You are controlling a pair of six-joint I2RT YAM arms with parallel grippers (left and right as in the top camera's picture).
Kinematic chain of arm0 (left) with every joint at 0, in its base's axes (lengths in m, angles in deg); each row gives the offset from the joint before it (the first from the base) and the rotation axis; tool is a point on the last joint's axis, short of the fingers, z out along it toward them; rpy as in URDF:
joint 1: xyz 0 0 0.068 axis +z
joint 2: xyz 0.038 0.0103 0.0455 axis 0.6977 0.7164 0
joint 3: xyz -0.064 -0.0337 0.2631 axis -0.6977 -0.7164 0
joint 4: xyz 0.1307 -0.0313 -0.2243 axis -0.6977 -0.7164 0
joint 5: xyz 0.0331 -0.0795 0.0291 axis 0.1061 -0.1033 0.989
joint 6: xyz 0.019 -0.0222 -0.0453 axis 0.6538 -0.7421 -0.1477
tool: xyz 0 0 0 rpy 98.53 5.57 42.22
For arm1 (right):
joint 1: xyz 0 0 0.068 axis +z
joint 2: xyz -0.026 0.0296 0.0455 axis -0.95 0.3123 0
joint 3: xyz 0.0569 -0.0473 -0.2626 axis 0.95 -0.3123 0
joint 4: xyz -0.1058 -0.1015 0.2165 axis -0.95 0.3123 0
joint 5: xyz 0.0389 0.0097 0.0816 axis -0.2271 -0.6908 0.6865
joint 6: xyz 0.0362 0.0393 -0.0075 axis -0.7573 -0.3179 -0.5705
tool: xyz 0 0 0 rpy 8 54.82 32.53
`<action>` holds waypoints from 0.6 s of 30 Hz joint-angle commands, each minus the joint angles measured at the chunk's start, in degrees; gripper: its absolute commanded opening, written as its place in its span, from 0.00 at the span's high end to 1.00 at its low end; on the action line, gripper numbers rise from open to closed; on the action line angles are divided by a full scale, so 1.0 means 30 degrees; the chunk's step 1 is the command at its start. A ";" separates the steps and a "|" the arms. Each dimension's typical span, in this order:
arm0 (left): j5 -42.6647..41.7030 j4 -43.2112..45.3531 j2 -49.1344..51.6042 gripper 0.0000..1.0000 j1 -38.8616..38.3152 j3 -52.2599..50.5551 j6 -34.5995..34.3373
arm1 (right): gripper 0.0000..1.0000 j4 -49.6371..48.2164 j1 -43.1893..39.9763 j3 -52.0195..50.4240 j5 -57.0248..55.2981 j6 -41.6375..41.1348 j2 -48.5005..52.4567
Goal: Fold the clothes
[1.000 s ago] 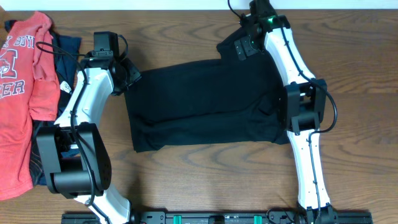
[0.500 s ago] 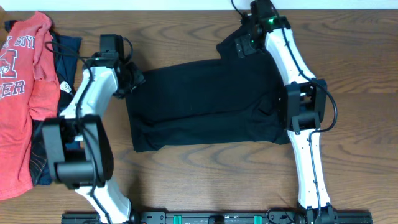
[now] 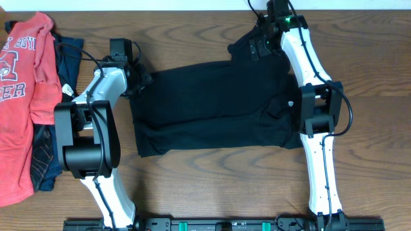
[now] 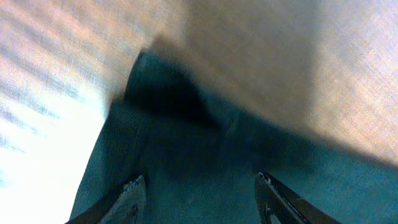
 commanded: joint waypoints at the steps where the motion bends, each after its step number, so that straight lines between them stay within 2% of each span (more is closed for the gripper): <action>1: 0.1443 0.0831 0.0379 0.41 0.0175 0.0328 -0.0160 | 0.01 0.0364 -0.0372 -0.0226 -0.0656 -0.0015 0.1013; 13: 0.1938 0.0532 0.0481 0.40 0.1035 0.1800 -0.0175 | 0.01 0.0546 -0.0423 -0.0189 -0.0648 0.0270 0.0896; 18: 0.1800 0.0066 0.1122 0.49 0.1078 0.1800 -0.0153 | 0.01 0.0466 -0.0423 0.0117 -0.0663 0.0488 0.0219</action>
